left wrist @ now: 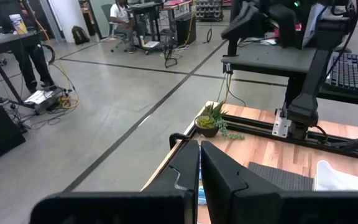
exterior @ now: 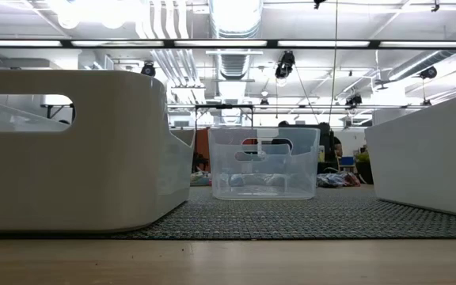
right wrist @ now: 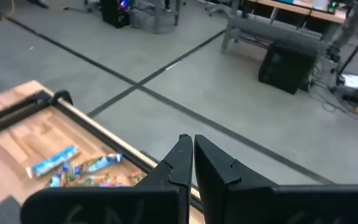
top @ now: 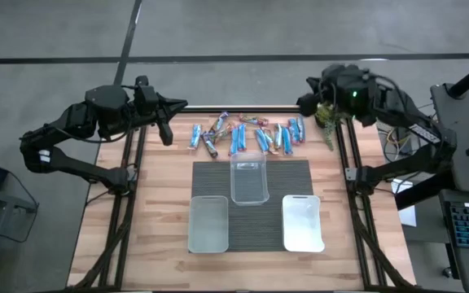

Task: Pick and place Granola Bars by type
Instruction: Put the red granola bar into the gray bin

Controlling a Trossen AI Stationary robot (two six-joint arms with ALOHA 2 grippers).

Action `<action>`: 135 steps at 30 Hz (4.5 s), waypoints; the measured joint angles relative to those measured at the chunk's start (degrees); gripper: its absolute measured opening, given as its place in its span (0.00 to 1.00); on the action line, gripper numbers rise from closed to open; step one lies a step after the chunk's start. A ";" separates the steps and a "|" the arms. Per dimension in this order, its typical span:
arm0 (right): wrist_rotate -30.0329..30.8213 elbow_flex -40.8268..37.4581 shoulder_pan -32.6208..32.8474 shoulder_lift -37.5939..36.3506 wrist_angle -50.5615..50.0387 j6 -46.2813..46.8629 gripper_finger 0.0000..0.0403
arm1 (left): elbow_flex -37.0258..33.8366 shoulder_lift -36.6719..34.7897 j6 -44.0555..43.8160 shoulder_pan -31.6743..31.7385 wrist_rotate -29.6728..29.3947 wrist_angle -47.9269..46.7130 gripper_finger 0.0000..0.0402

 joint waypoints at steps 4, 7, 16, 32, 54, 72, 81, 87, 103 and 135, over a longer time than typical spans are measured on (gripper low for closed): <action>-6.55 5.47 -5.25 1.87 -0.81 -0.26 0.02 | 0.02 0.00 -0.02 0.00 0.00 -0.39 0.00; -10.08 10.46 -9.04 4.22 -4.90 -0.49 0.02 | 0.00 0.00 -0.02 -0.02 0.00 -0.75 0.00; -10.47 24.95 -17.47 12.99 -19.48 -2.04 0.02 | 0.00 0.00 -0.04 0.00 0.00 -0.71 0.00; -16.17 30.96 -23.53 21.47 -31.93 0.01 0.02 | 0.00 0.00 -0.48 0.00 0.00 -0.78 0.00; -16.33 30.66 -29.12 26.24 -39.32 0.42 0.02 | 0.00 0.00 -1.55 0.00 0.02 -1.21 0.00; -27.04 25.76 -35.80 26.38 -39.26 1.87 0.02 | 0.00 0.00 -2.22 0.00 0.02 -1.21 0.00; -28.37 16.61 -35.78 26.38 -38.43 1.54 0.02 | 0.00 0.01 -2.22 -0.02 0.02 -1.23 0.00; -28.35 9.35 -35.82 26.38 -34.94 1.49 0.02 | 0.00 0.00 -3.15 -0.01 0.02 -1.24 0.00; -28.52 -6.84 -35.78 26.36 -21.42 1.67 0.02 | -0.01 0.02 -4.56 -0.02 0.02 -2.87 0.00; -36.00 -25.76 -35.76 26.27 0.07 5.81 0.02 | -0.04 0.02 -4.83 0.00 0.02 -2.82 0.00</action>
